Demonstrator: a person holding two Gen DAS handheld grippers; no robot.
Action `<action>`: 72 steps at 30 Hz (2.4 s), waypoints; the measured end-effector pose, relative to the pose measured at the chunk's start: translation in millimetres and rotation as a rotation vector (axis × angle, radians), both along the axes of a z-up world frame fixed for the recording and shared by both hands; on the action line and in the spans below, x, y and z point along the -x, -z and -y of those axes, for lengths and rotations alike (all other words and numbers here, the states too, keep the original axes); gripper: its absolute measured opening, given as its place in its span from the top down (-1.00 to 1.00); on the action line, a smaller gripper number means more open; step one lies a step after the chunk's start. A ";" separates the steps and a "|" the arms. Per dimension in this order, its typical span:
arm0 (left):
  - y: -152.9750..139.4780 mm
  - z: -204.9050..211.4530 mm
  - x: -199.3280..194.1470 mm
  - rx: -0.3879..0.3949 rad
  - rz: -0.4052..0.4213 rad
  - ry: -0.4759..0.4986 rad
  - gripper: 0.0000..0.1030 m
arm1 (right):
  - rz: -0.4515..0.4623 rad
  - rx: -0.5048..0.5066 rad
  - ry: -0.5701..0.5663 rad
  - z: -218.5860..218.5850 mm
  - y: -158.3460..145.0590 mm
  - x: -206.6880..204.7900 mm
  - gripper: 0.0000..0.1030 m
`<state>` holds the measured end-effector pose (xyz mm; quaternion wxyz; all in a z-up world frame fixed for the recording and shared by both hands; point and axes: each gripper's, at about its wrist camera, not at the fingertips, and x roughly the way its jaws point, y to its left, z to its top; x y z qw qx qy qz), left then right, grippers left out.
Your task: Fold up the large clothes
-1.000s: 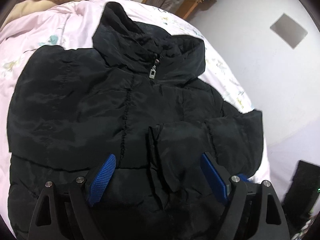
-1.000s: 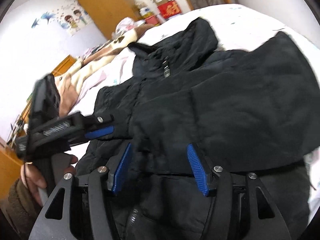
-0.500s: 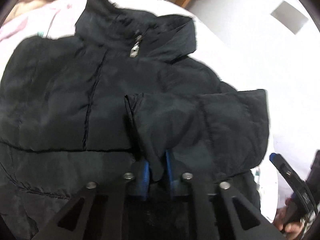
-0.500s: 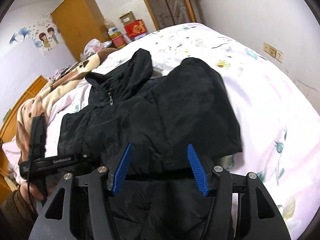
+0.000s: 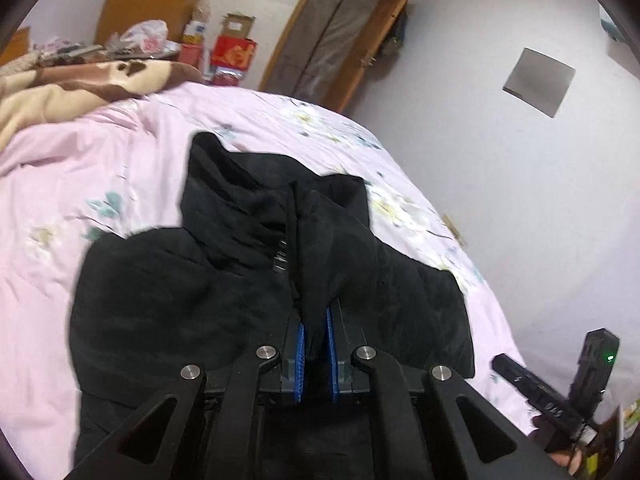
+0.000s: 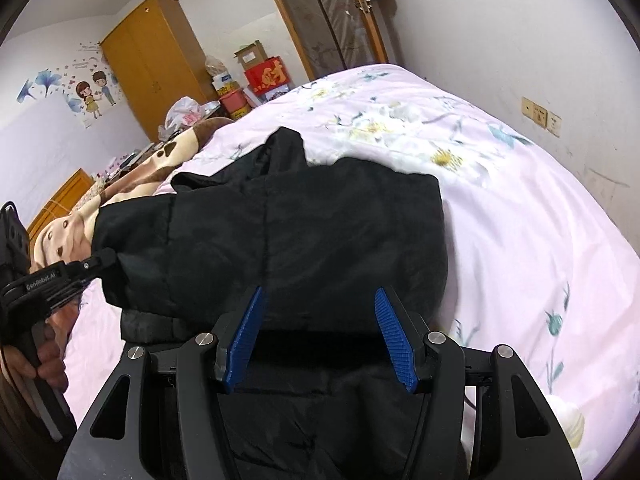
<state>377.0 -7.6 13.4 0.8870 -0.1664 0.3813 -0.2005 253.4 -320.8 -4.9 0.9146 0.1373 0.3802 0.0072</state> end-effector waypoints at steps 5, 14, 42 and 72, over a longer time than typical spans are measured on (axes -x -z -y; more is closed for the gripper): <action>16.6 -33.5 -10.7 -0.019 -0.044 -0.053 0.82 | -0.003 0.035 -0.042 -24.1 2.4 -22.1 -0.13; 68.3 -66.4 -11.6 -0.037 -0.135 -0.123 0.82 | -0.038 0.158 -0.047 -40.2 20.4 -58.3 -0.13; 144.4 -67.7 -36.7 -0.123 -0.274 -0.132 0.66 | -0.232 0.210 -0.040 -25.4 104.3 -105.6 -0.21; 86.1 -69.5 -86.7 -0.101 -0.185 -0.028 -0.46 | -0.156 0.140 -0.251 -85.7 49.2 -138.2 -0.33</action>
